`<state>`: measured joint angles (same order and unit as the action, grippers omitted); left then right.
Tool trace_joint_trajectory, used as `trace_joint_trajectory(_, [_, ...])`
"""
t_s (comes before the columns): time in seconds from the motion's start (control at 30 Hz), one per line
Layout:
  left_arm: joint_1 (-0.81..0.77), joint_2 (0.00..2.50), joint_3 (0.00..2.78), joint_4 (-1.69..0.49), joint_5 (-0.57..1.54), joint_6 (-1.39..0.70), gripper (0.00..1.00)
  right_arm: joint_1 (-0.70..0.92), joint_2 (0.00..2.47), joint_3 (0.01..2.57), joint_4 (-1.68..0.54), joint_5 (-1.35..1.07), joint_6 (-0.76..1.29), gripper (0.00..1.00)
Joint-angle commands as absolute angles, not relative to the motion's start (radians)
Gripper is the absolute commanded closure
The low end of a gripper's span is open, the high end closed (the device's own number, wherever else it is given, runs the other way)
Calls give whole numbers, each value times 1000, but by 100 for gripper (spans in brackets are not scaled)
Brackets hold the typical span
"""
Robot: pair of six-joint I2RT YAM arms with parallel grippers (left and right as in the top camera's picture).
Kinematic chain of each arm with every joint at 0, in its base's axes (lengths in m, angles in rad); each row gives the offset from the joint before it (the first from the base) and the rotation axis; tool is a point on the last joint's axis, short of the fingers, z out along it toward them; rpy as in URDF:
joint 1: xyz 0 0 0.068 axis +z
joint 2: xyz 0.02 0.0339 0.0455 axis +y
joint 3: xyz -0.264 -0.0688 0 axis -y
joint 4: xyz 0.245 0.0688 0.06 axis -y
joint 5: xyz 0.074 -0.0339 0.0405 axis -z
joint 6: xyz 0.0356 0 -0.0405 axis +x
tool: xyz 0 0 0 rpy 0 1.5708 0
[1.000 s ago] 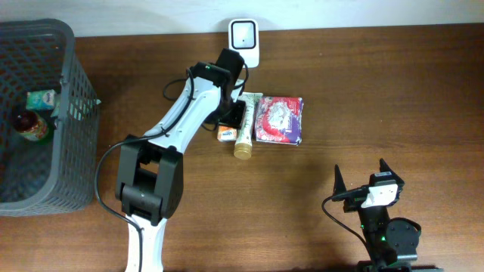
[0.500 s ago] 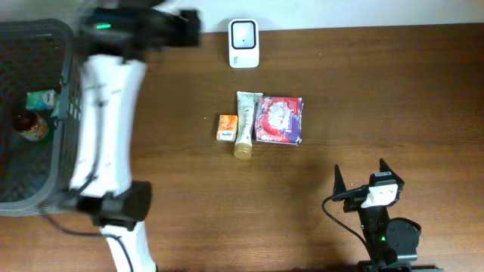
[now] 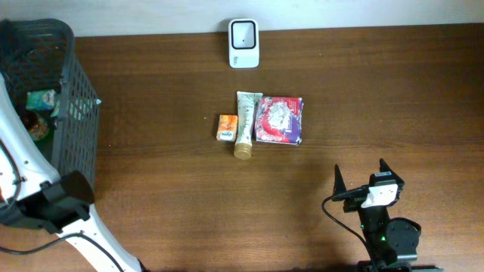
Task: Scan the item barcode
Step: 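Reach the left gripper into the basket and grasp the green-lidded jar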
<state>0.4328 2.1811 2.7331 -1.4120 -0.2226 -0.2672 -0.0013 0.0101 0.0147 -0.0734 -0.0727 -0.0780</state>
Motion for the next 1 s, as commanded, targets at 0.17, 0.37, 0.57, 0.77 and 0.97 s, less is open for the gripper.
trace_joint_trajectory(0.17, [513, 2380, 2729, -1501, -252, -398, 1, -7, 6, 6, -73, -72, -74, 1])
trace_joint_trajectory(0.37, [527, 2468, 2729, -1529, -259, -490, 1, -7, 6, 6, -73, -72, -74, 1])
trace_joint_trajectory(0.57, [556, 2534, 2729, -1536, -260, -501, 1, -7, 6, 6, -73, -72, -74, 1])
trace_joint_trajectory(0.77, [559, 2474, 2745, -1539, -247, -501, 3, -7, 6, 6, -73, -72, -74, 1])
trace_joint_trajectory(0.97, [559, 2324, 2745, -1574, -85, -500, 2, -7, 6, 6, -73, -72, -74, 1])
